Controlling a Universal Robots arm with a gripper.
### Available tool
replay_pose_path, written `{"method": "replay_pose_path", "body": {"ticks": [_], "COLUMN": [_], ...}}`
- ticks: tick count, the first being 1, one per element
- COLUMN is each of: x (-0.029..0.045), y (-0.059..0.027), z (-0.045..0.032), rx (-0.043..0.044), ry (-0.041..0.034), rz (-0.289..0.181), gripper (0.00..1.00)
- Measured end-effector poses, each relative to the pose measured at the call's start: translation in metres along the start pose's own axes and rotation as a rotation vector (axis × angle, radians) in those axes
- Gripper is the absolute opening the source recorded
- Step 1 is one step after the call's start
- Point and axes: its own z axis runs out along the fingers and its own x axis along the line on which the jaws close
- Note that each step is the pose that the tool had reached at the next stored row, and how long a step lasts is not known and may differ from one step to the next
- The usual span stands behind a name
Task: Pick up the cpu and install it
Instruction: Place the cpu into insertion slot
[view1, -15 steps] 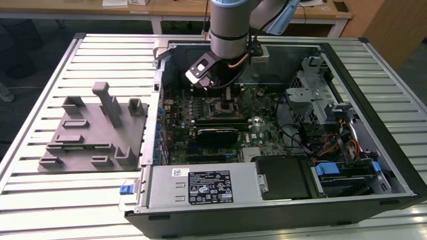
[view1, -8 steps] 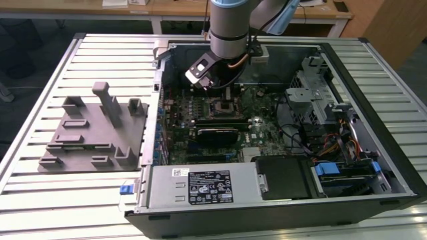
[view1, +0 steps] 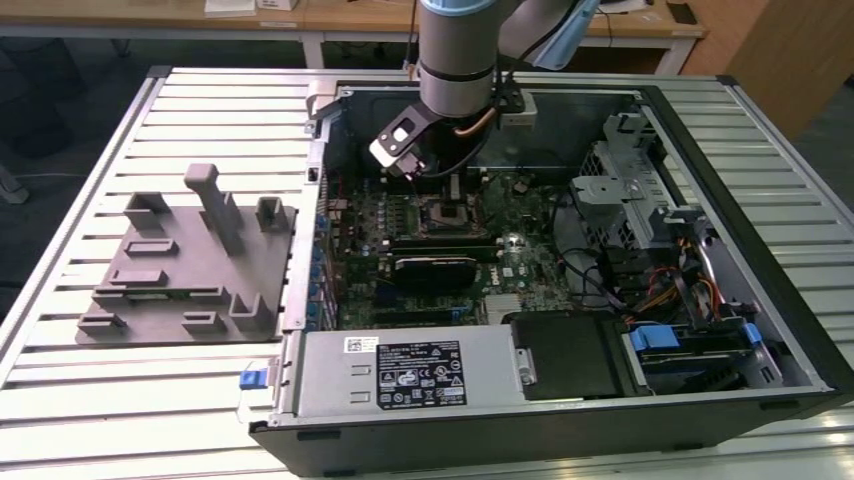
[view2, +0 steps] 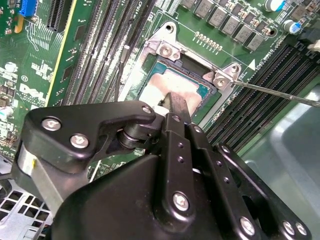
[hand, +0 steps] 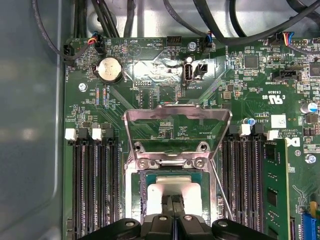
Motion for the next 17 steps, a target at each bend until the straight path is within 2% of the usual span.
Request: {"method": "replay_pose_path", "body": {"ticks": [10, 17], "x": [0.0, 0.0], "y": [0.0001, 0.0003], "z": [-0.0014, -0.0055], "rx": [0.0, -0.0001], "ry": [-0.0001, 0.001], "rz": [0.0, 0.0], "gripper": [0.11, 0.11]}}
